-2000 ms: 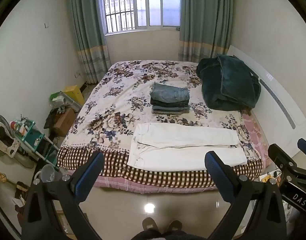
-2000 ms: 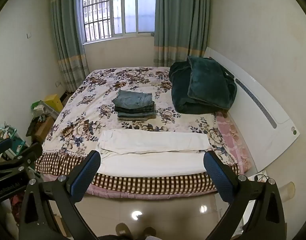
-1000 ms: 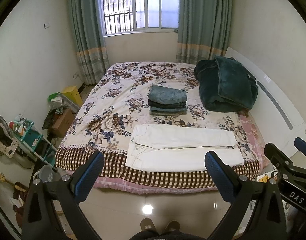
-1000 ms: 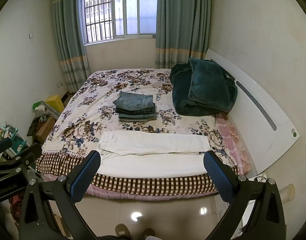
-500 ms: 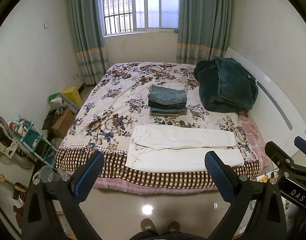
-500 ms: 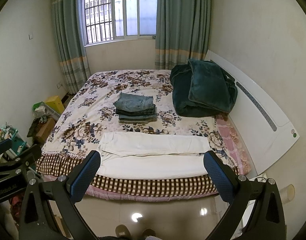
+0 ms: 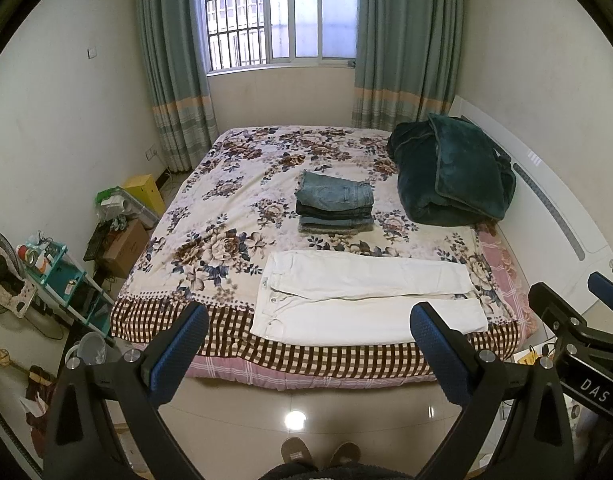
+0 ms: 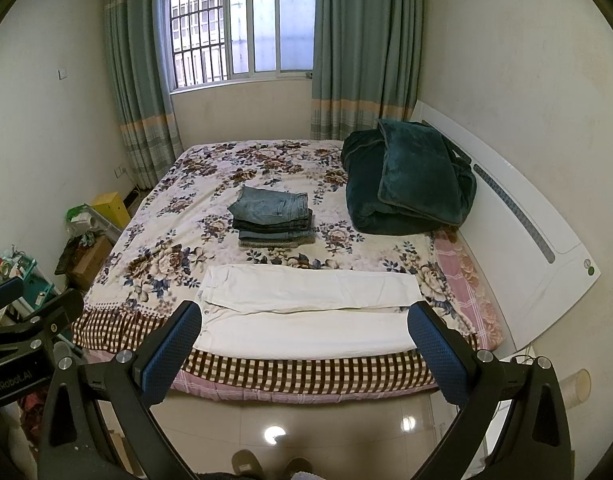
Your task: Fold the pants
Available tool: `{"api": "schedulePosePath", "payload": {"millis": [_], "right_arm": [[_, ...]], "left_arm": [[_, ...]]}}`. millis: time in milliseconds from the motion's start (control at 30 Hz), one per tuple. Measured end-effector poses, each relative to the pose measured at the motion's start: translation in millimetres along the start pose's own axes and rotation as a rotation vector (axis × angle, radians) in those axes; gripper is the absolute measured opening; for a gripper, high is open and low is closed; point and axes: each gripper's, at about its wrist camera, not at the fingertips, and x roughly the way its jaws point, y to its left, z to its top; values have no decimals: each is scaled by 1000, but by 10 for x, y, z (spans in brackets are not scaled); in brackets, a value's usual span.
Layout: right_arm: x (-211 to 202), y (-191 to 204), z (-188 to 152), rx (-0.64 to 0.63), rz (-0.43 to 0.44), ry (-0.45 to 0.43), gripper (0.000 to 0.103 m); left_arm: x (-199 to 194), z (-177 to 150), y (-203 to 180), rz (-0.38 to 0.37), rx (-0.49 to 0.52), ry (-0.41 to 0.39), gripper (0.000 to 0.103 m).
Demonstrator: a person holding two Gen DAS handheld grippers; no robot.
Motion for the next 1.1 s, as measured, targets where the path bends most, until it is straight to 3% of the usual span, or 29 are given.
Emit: {"api": "schedulePosePath", "payload": {"millis": [1100], "right_arm": [[31,-14,83,22,20,8,103]], "left_arm": [[-40,117,-27,19,-7,-14,103]]}}
